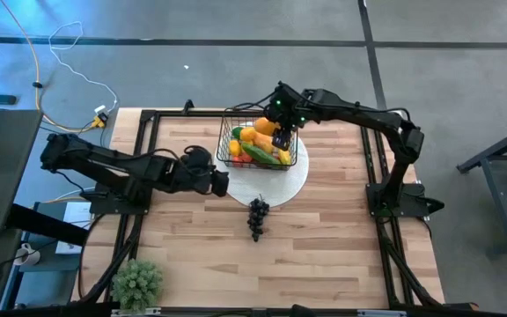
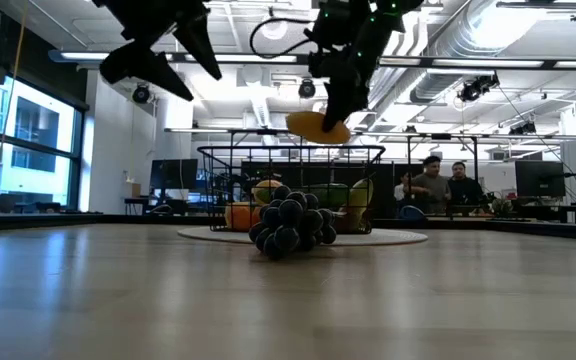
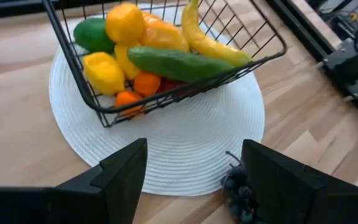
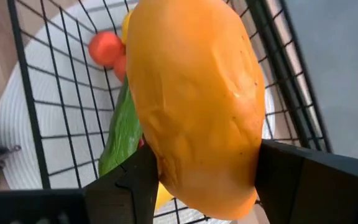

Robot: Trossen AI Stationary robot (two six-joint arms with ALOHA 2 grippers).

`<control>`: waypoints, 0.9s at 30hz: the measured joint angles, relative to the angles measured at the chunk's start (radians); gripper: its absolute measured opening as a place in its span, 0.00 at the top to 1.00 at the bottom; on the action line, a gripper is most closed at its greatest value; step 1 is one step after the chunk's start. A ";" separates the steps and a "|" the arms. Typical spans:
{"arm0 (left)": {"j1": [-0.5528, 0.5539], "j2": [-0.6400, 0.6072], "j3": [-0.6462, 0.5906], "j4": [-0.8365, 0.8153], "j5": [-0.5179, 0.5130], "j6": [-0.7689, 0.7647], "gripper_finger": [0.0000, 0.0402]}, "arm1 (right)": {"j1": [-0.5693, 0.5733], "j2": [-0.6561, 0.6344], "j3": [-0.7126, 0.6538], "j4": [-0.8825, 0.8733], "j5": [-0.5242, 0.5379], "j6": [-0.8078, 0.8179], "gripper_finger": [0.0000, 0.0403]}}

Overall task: Build produce basket
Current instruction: Put the yellow mango into the black wire basket

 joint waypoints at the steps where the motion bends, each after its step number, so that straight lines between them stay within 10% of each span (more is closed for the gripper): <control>1: 0.000 0.010 0.000 0.001 0.000 -0.010 0.38 | 0.000 0.000 -0.010 0.002 -0.003 0.000 0.55; 27: -0.001 0.226 0.001 0.289 0.139 0.037 0.38 | -0.022 0.001 -0.163 0.277 0.081 -0.034 0.37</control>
